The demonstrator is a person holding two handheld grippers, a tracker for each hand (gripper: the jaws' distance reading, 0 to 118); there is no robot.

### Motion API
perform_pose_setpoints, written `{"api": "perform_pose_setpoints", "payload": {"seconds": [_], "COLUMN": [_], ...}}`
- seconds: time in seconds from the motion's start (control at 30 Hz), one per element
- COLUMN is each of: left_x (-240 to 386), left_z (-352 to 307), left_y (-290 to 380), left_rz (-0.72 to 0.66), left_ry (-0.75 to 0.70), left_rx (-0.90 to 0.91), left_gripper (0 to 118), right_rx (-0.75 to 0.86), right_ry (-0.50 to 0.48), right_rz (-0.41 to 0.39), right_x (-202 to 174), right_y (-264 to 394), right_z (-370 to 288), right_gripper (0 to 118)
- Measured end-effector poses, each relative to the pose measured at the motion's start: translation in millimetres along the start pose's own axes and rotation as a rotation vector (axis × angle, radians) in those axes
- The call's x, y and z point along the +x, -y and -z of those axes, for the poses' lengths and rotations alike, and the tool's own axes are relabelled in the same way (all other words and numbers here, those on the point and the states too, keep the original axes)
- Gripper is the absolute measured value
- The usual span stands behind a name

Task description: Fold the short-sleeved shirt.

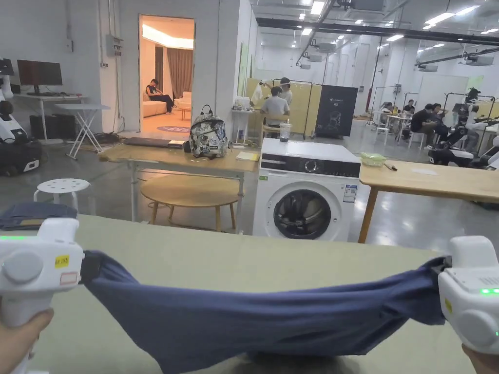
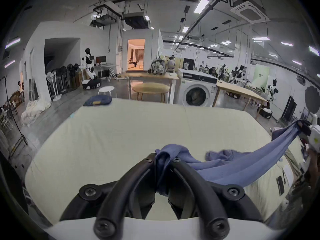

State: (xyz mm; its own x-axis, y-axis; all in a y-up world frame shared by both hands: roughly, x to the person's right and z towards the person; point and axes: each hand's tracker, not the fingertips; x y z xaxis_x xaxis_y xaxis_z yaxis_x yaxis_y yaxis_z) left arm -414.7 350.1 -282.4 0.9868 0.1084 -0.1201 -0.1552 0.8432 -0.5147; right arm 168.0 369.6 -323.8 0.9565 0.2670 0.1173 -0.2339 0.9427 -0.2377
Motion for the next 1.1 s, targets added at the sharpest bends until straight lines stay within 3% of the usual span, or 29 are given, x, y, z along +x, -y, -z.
{"api": "perform_pose_setpoints", "payload": {"seconds": [0.17,0.4,0.5,0.8,0.9,0.97,1.0,1.03,1.1], "left_x": [-6.5,-19.6,-16.6,-22.3,-11.4,-16.3,-17.2,-17.9,-19.8], "left_z": [-14.1,-19.9,-20.6,2.2,-6.6,-3.5,-4.4,-6.2,-9.3], "left_y": [74.3,160.0,190.4,223.3,219.0,215.4,213.7,212.4,208.6], "left_rz": [-0.031,-0.072,-0.086,-0.121,-0.100,-0.073,-0.076,-0.079,-0.097], "left_ry": [0.017,0.017,-0.003,-0.035,-0.080,-0.122,-0.122,-0.124,-0.124], "left_rx": [-0.078,-0.205,-0.264,-0.349,-0.337,-0.317,-0.312,-0.307,-0.295], "left_gripper": [5,5,5,5,24,29,33,39,39], "right_rx": [-0.093,-0.210,-0.281,-0.407,-0.415,-0.408,-0.400,-0.390,-0.363], "right_ry": [-0.030,-0.053,-0.064,-0.089,-0.093,-0.093,-0.094,-0.092,-0.100], "right_rz": [0.005,-0.057,-0.035,-0.029,-0.035,-0.045,-0.048,-0.049,-0.043], "right_x": [0.1,-3.7,-3.1,-9.0,-13.7,-16.8,-18.6,-20.4,-24.6], "right_y": [56.7,128.2,157.7,217.4,222.6,221.3,220.2,219.1,215.0], "right_z": [-40.4,-81.6,-86.1,-78.3,-78.4,-85.0,-86.8,-88.2,-93.1], "right_gripper": [3,3,3,4,8,10,14,32,66]}}
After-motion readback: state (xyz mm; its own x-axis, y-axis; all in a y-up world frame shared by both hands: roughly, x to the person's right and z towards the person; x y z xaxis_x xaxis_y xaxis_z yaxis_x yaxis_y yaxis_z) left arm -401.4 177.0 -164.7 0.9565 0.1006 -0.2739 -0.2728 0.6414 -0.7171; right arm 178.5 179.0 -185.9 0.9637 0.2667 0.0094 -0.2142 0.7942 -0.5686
